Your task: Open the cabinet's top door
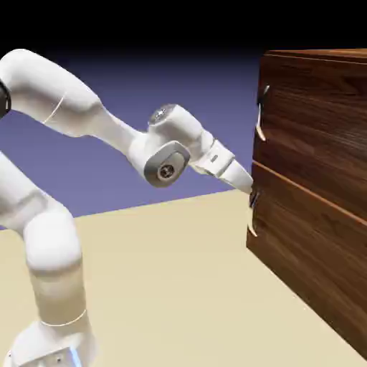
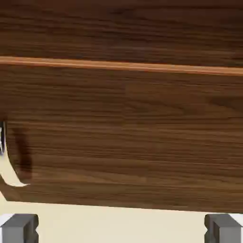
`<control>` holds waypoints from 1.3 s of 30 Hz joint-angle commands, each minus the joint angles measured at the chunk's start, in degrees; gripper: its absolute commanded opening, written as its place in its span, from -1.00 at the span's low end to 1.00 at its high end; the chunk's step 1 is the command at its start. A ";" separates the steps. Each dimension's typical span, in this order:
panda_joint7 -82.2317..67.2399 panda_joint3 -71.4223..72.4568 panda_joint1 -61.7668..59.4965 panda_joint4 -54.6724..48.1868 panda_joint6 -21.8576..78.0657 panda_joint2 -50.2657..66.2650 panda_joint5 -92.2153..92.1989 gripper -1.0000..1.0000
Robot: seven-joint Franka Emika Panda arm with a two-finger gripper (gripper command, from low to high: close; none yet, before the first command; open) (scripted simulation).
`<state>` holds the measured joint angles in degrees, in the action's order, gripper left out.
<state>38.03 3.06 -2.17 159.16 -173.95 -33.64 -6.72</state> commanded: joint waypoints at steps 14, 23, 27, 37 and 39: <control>-22.96 15.90 -14.82 -9.55 0.28 -5.11 -34.89 0.00; -37.72 26.11 -24.35 -15.69 0.46 -8.39 -57.32 0.00; -44.29 30.65 -28.59 -18.42 0.54 -9.85 -67.29 0.00; -60.69 42.01 -39.18 -25.25 0.74 -13.50 -92.22 0.00; -63.97 44.28 -41.29 -26.61 0.78 -14.23 -97.20 0.00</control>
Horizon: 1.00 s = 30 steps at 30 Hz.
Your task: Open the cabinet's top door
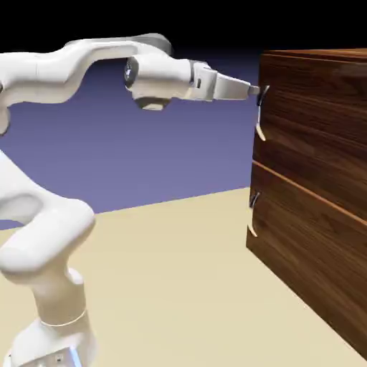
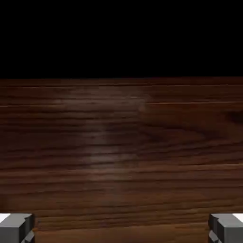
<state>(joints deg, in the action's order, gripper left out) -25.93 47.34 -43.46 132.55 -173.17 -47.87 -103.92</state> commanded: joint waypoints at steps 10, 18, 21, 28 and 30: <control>-16.40 11.35 -10.59 -6.82 0.20 -3.65 -24.93 0.00; -29.52 20.44 -19.06 -12.28 0.36 -6.57 -44.86 0.00; -34.44 23.84 -22.24 -14.33 0.42 -7.66 -52.34 0.00; -40.74 30.61 -30.49 -20.49 0.48 -8.51 -62.08 0.00; -40.62 32.93 -34.60 -23.97 0.46 -7.94 -62.08 0.00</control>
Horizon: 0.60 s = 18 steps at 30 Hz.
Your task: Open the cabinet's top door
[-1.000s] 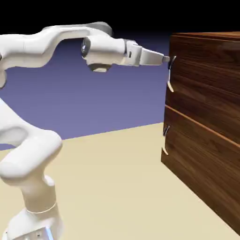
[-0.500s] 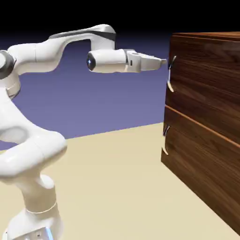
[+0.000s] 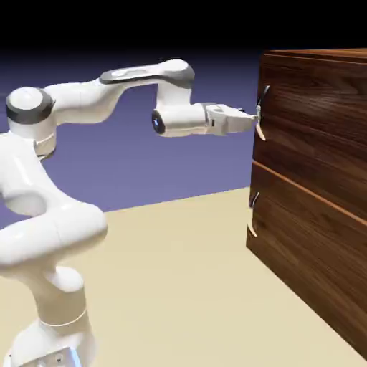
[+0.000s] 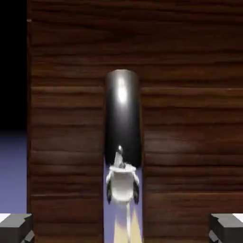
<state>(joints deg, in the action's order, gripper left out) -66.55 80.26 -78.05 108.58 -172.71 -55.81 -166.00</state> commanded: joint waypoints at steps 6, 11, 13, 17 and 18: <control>-1.80 -1.03 1.94 2.23 2.37 1.64 0.00 -1.00; -7.52 -7.28 12.33 11.05 7.15 5.69 0.00 -1.00; -9.99 -10.07 16.48 14.03 8.60 7.32 0.07 -1.00; -15.30 -16.11 24.79 18.90 10.62 10.70 0.06 -1.00; -15.24 -17.72 26.86 20.37 11.34 10.83 0.97 -1.00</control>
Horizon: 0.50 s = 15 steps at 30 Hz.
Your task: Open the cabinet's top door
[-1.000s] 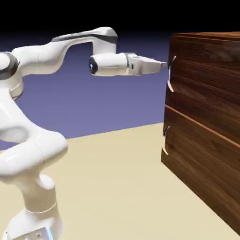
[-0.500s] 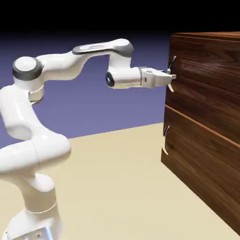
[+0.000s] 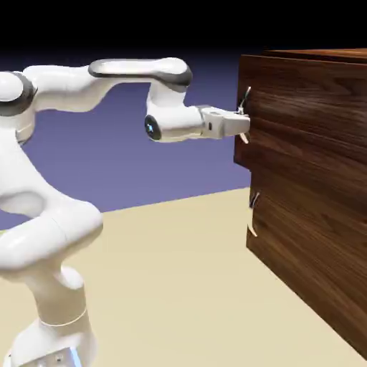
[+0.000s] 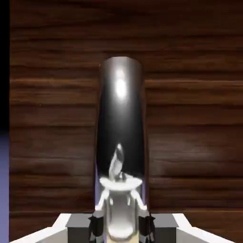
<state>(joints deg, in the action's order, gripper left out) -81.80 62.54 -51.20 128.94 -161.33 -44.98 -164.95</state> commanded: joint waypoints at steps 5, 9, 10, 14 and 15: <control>3.03 -8.55 10.39 8.00 4.02 -1.35 6.49 -1.00; 6.21 -16.07 18.70 14.76 7.48 -3.82 12.96 -1.00; 7.13 -18.08 20.77 16.54 8.40 -4.67 14.83 -1.00; 11.15 -26.38 28.56 23.65 12.19 -8.98 23.26 -1.00; 12.21 -28.45 30.28 25.35 13.12 -10.23 25.56 -1.00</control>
<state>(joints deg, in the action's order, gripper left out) -69.57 34.10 -20.91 154.29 -148.15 -55.22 -139.25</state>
